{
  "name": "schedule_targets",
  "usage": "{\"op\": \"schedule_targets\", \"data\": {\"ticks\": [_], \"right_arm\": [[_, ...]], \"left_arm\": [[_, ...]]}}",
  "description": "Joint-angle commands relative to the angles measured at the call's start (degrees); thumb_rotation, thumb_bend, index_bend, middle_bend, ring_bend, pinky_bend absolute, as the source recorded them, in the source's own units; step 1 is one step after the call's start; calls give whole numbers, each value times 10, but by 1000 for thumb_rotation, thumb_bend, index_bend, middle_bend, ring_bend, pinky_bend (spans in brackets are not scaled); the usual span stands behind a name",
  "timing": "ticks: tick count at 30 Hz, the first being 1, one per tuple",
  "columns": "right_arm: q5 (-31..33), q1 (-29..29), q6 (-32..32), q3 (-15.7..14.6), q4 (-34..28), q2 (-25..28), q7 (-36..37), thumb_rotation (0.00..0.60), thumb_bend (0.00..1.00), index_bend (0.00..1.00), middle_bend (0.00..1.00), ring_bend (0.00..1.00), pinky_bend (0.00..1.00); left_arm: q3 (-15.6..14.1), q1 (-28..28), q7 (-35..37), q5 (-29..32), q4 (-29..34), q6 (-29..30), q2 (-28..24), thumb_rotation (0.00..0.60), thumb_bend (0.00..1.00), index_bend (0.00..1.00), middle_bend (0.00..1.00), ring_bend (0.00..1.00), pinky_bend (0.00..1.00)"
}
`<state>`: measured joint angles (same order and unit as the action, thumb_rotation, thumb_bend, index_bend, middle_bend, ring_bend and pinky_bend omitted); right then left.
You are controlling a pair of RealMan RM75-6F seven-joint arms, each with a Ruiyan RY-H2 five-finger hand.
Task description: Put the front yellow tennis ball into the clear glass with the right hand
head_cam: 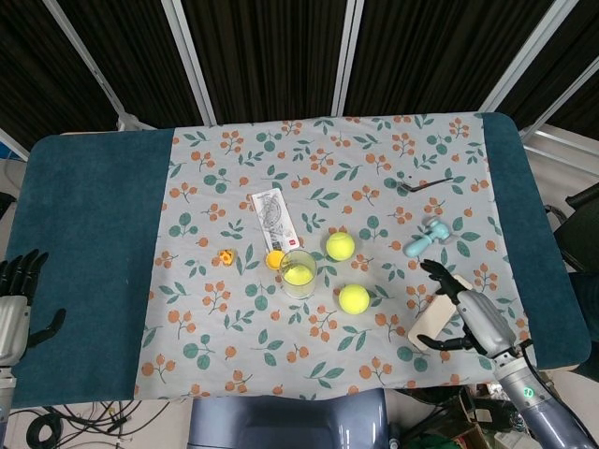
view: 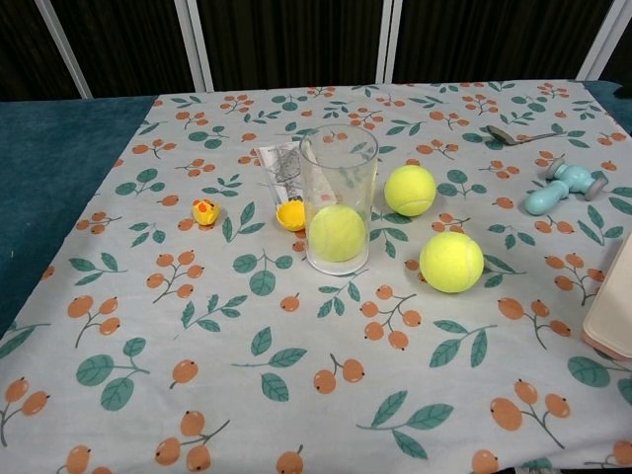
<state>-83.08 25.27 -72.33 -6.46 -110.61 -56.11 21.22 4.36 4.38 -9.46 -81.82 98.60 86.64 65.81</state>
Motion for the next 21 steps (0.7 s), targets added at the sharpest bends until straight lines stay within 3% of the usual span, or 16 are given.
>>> {"op": "schedule_targets", "data": {"ticks": [1, 7, 21], "right_arm": [[86, -6, 23, 21, 20, -66, -184, 600, 94, 20, 0, 124, 246], [147, 10, 51, 44, 41, -133, -292, 600, 94, 17, 0, 124, 246], [231, 57, 103, 94, 116, -254, -412, 600, 94, 17, 0, 126, 246]], "left_arm": [[1, 0, 1, 1, 0, 0, 0, 600, 306, 30, 28, 2, 0], [1, 0, 3, 2, 0, -1, -1, 600, 305, 31, 28, 2, 0], [2, 0, 4, 4, -1, -1, -2, 600, 306, 29, 28, 2, 0]]}}
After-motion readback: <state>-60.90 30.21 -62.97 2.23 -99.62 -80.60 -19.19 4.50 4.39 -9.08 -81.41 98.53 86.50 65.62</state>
